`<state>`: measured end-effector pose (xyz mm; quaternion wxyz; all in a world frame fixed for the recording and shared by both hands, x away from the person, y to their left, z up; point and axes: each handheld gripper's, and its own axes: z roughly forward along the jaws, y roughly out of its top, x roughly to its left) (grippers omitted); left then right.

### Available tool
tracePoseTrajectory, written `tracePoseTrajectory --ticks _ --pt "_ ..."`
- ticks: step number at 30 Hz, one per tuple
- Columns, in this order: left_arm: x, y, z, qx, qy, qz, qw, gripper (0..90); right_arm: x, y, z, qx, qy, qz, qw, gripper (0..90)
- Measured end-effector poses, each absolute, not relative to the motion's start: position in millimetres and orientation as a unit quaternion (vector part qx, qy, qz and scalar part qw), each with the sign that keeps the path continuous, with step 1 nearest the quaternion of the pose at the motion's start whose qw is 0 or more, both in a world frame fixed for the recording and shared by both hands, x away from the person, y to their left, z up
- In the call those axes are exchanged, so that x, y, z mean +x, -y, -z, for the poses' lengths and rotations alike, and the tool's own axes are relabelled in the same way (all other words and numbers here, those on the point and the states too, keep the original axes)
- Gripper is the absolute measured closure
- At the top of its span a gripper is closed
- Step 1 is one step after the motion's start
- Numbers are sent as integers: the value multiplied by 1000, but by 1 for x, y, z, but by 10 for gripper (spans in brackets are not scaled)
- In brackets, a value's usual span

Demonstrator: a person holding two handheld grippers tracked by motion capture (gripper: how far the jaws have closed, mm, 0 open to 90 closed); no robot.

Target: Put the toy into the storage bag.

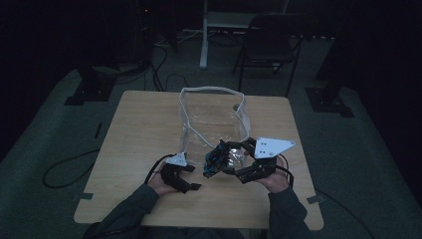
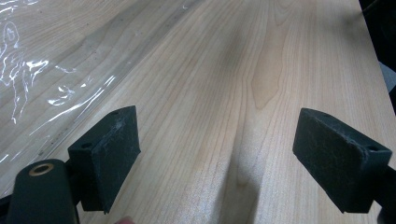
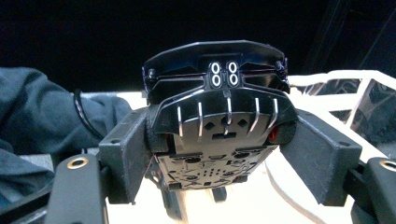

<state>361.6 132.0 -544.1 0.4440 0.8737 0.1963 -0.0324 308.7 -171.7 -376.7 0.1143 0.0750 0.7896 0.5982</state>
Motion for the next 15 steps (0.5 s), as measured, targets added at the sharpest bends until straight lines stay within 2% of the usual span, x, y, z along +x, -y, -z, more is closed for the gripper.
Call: tracePoseTrajectory --ticks 15 --pt "362 -132 544 876 -196 35 440 151 324 173 350 65 -781 -610 113 266"
